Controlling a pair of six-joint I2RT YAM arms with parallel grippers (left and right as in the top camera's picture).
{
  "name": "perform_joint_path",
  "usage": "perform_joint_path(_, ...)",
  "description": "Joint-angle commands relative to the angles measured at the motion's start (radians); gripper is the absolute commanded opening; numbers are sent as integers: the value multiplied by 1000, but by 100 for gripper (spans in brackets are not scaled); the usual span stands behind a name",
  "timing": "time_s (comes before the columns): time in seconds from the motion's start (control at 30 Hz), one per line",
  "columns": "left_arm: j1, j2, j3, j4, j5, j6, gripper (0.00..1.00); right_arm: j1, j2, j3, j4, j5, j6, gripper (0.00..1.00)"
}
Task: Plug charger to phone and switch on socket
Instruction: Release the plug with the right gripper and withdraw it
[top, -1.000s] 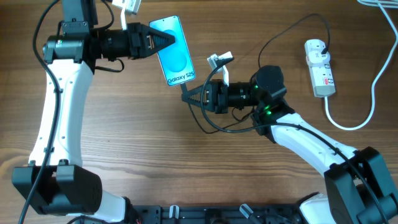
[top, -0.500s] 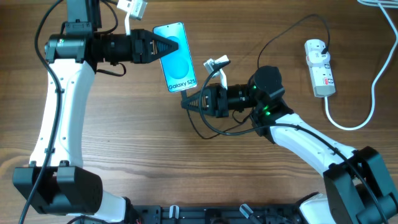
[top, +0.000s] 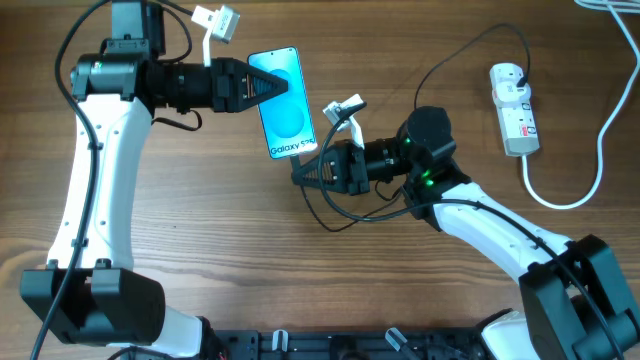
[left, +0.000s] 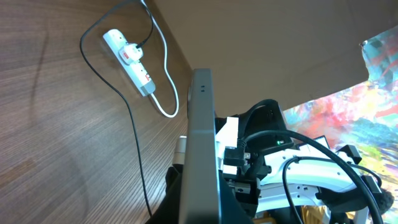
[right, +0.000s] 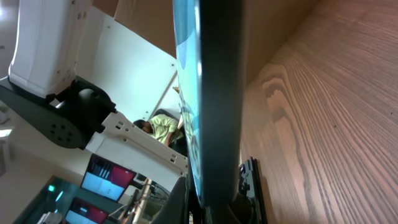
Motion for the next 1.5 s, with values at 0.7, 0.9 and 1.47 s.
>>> perform_joint_path(0.7, -117, 4, -26, -140, -26, 19, 4, -80, -2, 158, 29, 262, -7, 5)
perform_joint_path(0.9, -150, 4, -26, -146, -40, 41, 4, -80, -2, 168, 7, 237, -9, 5)
perform_joint_path(1.47, 0, 4, -26, 82, -114, -127, 4, -80, -2, 168, -278, 57, -196, 32)
